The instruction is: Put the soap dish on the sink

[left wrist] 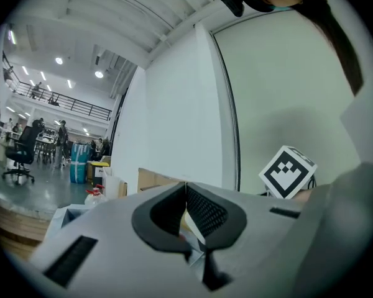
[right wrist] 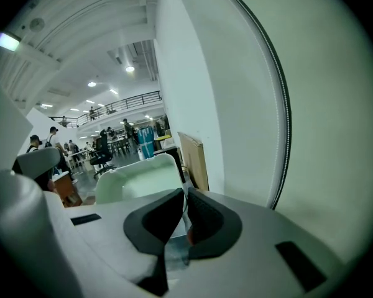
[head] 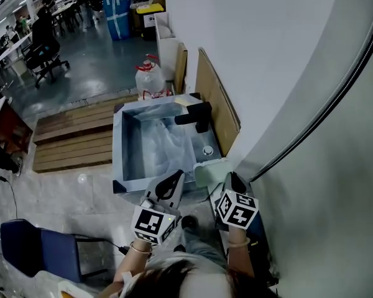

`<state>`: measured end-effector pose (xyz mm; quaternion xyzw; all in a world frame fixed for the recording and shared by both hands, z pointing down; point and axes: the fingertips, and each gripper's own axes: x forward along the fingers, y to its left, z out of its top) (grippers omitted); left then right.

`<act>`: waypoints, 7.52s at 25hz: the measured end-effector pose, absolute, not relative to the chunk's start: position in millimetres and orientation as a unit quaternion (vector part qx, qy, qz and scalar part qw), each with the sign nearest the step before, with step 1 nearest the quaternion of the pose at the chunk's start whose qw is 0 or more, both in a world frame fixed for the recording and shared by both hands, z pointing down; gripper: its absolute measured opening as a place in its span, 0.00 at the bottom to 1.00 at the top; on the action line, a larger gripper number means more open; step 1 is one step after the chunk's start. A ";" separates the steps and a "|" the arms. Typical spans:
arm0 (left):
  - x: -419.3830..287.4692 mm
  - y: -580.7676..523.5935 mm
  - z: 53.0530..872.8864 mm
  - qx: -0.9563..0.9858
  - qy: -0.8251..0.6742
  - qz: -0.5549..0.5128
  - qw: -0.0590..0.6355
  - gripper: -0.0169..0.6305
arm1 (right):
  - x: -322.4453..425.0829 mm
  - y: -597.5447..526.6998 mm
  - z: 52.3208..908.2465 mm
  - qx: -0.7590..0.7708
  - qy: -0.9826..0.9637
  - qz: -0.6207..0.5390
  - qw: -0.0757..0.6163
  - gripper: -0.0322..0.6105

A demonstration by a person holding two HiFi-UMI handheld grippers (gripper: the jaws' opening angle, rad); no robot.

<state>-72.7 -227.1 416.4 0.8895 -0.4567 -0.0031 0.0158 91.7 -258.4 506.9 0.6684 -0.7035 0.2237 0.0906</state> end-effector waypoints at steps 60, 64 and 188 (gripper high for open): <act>-32.8 -379.2 486.1 0.891 -0.444 0.061 0.068 0.04 | 101.3 -374.5 670.2 0.629 -0.659 0.347 0.224 0.11; -33.9 -381.4 488.7 0.890 -0.445 0.061 0.073 0.04 | 100.4 -375.8 670.6 0.633 -0.655 0.346 0.225 0.11; -95.8 -102.9 378.7 0.836 -0.548 -0.036 -0.025 0.04 | 28.2 -111.9 370.3 0.525 -0.848 -0.060 0.039 0.09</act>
